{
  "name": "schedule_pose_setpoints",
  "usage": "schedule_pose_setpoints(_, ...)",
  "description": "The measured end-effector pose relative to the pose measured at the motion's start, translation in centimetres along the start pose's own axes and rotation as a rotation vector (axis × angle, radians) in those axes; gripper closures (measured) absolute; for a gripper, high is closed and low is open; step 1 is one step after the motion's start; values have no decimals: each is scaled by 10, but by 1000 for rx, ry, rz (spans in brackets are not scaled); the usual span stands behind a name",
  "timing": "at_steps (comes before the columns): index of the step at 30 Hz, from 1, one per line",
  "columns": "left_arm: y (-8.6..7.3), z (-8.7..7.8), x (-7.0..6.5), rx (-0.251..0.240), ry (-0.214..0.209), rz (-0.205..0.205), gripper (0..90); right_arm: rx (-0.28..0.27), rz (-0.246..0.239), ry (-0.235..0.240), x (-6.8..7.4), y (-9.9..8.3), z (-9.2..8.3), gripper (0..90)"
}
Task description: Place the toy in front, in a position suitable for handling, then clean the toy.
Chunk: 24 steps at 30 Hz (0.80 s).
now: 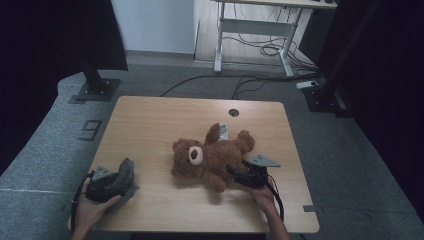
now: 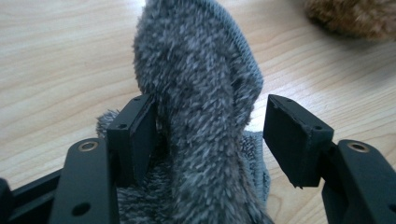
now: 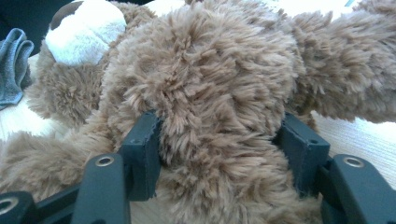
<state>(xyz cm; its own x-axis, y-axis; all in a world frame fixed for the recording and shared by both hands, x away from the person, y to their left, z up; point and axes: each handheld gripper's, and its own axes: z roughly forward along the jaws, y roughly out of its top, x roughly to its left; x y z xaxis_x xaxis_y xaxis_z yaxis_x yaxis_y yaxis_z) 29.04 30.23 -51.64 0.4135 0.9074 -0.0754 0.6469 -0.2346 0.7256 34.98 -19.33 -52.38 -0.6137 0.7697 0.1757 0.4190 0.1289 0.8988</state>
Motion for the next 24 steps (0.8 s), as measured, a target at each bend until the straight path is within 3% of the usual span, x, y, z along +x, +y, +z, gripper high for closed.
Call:
schedule_pose_setpoints(7,1,4,2,0,-1,-14,400,-3,-3,2,0,-1,0,396)
schedule_pose_setpoints(12,-1,5,4,-12,12,-34,602,-5,0,4,0,-3,-1,395)
schedule_pose_setpoints(17,-1,7,2,-16,-11,-29,727,-1,-12,2,1,-4,-2,395)
schedule_pose_setpoints(22,3,3,-6,-52,-39,-23,753,1,-19,4,1,-5,-3,408)
schedule_pose_setpoints(24,10,-1,-15,-82,-71,-9,753,-1,-13,6,1,-5,-3,427)
